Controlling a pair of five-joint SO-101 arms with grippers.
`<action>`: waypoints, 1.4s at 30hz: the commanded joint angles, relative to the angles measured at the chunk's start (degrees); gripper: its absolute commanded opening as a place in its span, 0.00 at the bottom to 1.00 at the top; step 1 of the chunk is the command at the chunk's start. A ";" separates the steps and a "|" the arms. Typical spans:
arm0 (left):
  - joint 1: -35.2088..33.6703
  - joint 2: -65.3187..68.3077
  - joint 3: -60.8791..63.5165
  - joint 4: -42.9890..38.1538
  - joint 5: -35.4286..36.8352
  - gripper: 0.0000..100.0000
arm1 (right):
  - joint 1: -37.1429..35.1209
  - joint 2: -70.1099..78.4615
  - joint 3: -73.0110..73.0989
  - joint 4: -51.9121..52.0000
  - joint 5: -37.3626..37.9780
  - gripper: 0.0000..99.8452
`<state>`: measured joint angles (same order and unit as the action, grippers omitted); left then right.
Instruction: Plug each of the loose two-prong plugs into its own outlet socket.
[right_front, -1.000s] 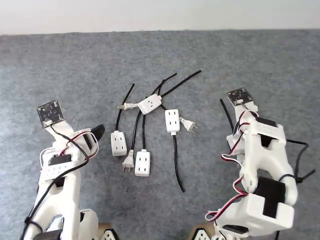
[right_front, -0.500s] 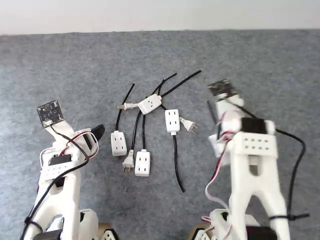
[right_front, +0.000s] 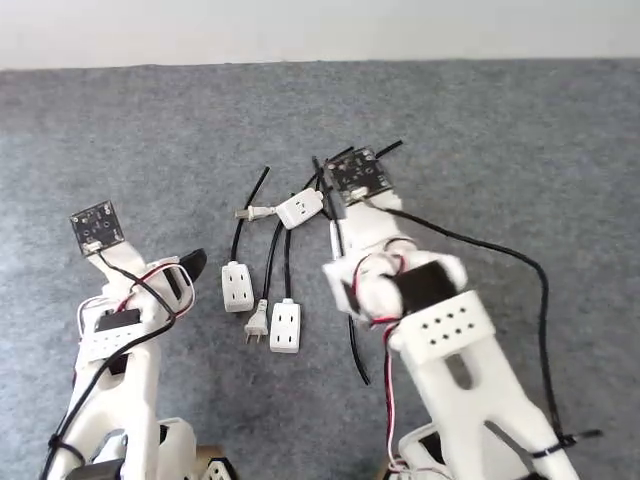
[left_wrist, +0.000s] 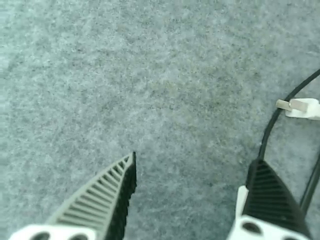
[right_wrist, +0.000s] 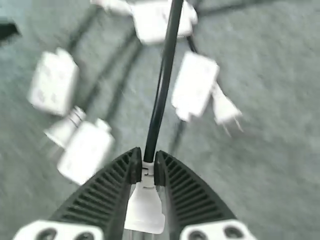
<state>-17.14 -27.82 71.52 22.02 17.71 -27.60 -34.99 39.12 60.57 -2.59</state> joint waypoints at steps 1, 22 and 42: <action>-0.35 -1.23 -0.40 -1.05 0.44 0.34 | -1.98 -1.98 4.84 -11.38 -4.48 0.01; 7.56 16.70 -14.46 -0.53 0.88 0.02 | -17.36 -23.60 14.59 -8.22 10.37 0.01; 21.01 32.97 -38.20 16.97 -3.60 0.02 | -17.80 -37.32 20.22 -3.91 13.45 0.01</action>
<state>1.93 5.58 36.62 38.73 14.55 -45.01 -71.38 59.25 56.88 9.54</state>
